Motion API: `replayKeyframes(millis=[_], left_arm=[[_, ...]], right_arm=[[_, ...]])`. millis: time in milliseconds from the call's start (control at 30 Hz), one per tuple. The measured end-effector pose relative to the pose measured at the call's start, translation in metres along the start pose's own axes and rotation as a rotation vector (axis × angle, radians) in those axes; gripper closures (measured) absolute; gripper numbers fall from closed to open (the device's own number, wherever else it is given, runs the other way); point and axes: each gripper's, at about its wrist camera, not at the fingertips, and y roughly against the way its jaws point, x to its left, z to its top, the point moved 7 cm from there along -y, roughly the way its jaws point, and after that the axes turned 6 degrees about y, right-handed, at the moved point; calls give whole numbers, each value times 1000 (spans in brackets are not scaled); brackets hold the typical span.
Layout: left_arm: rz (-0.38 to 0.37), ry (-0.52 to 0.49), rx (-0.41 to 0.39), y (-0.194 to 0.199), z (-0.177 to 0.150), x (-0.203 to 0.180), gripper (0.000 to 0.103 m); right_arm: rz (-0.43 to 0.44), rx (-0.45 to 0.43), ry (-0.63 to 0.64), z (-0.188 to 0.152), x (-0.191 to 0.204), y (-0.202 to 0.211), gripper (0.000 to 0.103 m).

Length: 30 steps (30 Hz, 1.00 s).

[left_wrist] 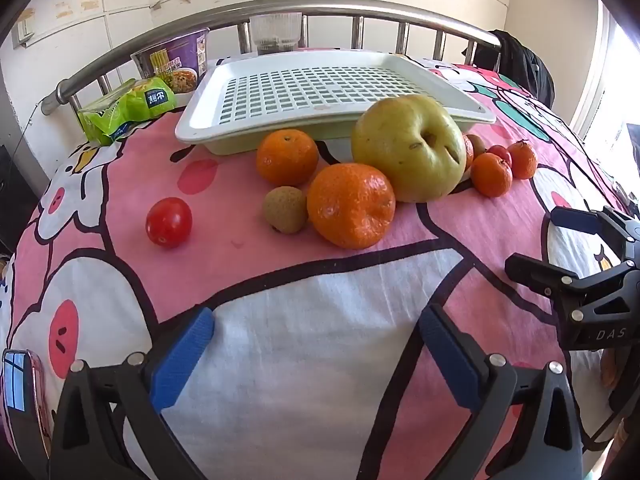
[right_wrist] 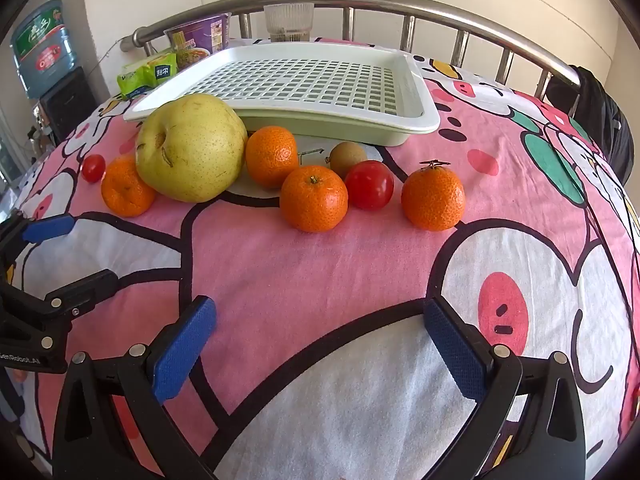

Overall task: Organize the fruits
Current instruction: 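Move both tools toward the mandarin oranges in front of the tray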

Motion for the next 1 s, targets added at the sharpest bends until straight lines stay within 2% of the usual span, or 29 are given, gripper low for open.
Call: replayKeyframes(millis=[667,833,1000], left_arm=[[-8,8,-7,1,0,0,0],[-51,40,-37,15,0,0,0],[-73,39,-110,35,10,-1,0]], right_arm=[[7,-6,-8,1,0,1,0],[87,-55,-71,2,-12,18,0],[98,-137,-70,13,-17,42,0]])
